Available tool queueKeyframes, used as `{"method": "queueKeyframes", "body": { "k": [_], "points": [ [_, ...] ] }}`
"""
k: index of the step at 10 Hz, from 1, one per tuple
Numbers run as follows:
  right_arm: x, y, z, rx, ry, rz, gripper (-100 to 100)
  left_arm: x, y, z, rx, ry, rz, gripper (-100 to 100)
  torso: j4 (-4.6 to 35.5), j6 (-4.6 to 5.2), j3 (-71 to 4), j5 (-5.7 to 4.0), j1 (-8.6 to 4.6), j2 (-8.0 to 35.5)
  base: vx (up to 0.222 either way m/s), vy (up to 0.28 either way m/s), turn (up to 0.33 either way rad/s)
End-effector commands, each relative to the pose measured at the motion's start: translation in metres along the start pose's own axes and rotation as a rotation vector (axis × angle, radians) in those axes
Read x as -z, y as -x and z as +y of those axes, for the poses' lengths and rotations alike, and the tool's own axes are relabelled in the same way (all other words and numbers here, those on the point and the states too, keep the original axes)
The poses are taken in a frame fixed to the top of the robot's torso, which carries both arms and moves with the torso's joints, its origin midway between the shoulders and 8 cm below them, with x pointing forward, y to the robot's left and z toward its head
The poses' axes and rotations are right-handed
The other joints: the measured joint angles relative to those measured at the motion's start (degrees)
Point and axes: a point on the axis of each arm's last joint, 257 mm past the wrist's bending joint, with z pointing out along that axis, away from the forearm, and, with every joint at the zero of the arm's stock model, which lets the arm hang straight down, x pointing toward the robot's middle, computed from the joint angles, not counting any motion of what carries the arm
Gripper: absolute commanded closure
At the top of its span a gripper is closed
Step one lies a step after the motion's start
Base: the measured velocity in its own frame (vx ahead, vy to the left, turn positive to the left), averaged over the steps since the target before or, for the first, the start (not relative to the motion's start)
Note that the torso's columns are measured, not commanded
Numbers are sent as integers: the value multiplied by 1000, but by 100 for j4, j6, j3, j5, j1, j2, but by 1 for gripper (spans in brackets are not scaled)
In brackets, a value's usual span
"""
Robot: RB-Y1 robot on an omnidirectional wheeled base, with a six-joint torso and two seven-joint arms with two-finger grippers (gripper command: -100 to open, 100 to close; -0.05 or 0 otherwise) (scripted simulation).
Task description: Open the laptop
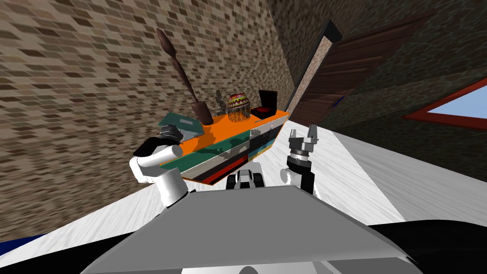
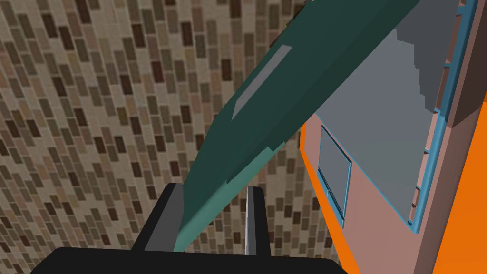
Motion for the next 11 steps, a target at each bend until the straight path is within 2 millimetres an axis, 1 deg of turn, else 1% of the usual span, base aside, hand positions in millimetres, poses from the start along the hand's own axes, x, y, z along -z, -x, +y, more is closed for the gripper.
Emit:
{"method": "queueKeyframes", "body": {
  "k": [1,2,4,5,6,11],
  "points": [
    [0,0,0,0,0,0,0,-4,-4,5,43,-1,6,100,-1,0,-2,1,2,-3,-17,9,11],
    [0,0,0,0,0,0,0,-7,-12,17,131,-4,20,100,1,-1,-3,-3,-3,-4,-19,26,79],
    [0,0,0,0,0,0,0,-9,-20,26,214,-11,32,100,-4,-4,-1,8,15,-2,-23,38,55],
    [0,0,0,0,0,0,0,-2,-11,12,184,-9,23,-100,-3,-4,0,7,13,-2,14,22,-26],
    [0,0,0,0,0,0,0,-2,-11,13,184,-5,24,-100,-3,-5,-4,2,3,-7,29,11,-20],
    [0,0,0,0,0,0,0,16,0,-15,184,-5,13,-100,5,-3,5,-5,-4,8,32,9,-20]
  ]
}}
